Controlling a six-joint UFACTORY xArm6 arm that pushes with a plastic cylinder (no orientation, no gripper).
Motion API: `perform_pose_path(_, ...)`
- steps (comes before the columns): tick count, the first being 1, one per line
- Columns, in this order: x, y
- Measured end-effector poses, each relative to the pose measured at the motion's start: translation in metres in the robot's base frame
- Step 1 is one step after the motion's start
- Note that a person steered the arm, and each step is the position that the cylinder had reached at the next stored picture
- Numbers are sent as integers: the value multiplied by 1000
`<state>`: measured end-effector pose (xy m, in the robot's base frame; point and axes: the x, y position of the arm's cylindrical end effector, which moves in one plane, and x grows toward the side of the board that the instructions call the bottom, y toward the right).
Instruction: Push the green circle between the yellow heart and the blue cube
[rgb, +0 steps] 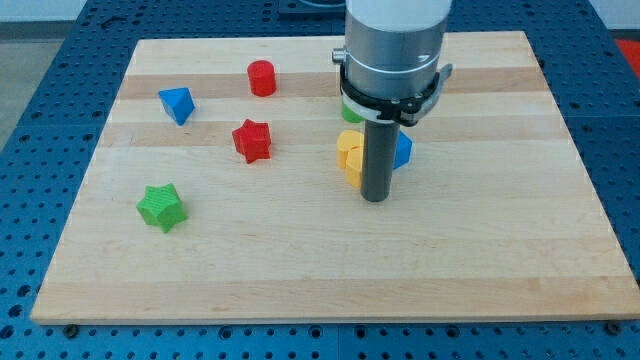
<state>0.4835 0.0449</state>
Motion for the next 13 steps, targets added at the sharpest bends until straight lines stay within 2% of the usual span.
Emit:
perform_pose_path(1,10,13)
perform_pose_path(2,23,59)
perform_pose_path(3,15,97)
perform_pose_path(4,-25,111)
perform_pose_path(6,-132,109)
perform_pose_path(7,-182,92)
perform_pose_path(8,-210,72)
perform_pose_path(9,-201,46)
perform_pose_path(11,-156,30)
perform_pose_path(12,-150,28)
perform_pose_path(13,-179,26)
